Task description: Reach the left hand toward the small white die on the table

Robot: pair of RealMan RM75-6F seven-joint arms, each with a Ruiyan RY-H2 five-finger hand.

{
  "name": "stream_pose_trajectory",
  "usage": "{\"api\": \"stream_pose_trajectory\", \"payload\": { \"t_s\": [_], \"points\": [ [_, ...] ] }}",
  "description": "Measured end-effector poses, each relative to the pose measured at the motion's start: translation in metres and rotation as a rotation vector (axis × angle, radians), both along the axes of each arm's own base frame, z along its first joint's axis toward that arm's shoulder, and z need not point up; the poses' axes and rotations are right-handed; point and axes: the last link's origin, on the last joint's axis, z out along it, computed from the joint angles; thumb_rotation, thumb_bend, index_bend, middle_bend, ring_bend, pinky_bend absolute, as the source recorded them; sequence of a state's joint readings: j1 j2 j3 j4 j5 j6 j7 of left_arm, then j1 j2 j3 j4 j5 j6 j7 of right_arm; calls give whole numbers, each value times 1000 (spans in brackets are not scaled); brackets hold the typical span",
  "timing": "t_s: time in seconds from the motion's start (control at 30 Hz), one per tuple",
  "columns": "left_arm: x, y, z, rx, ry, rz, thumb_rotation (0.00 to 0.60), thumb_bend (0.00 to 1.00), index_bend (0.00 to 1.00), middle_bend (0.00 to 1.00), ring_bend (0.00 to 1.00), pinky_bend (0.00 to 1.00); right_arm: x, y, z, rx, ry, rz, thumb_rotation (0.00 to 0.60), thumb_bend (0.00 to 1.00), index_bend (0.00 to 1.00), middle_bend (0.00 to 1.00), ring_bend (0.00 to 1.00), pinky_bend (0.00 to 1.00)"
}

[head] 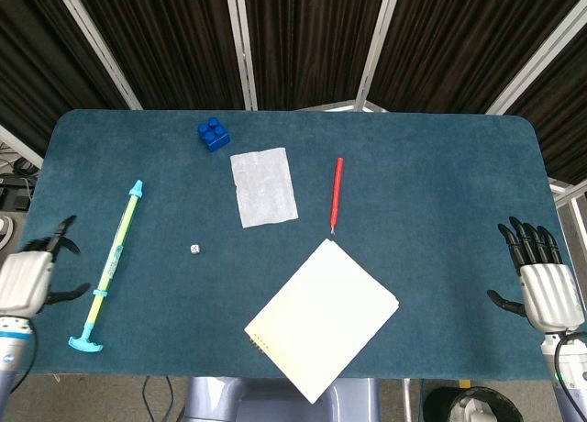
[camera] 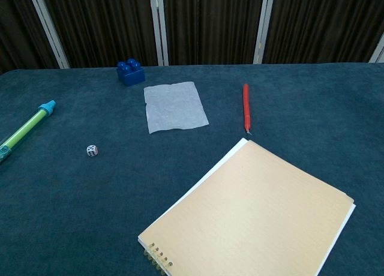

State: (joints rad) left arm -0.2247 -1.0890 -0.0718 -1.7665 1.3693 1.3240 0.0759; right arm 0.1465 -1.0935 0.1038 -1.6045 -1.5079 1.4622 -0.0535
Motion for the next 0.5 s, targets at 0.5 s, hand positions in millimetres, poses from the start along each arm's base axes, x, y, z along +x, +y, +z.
{"api": "stream_pose_trajectory", "payload": {
  "t_s": [0.5],
  "points": [
    [45, 49, -142, -435, -21, 89, 600, 827, 0, 996, 1000, 1000, 2, -4, -4, 6, 19, -9, 600, 0, 0, 0, 0, 0]
  ]
}}
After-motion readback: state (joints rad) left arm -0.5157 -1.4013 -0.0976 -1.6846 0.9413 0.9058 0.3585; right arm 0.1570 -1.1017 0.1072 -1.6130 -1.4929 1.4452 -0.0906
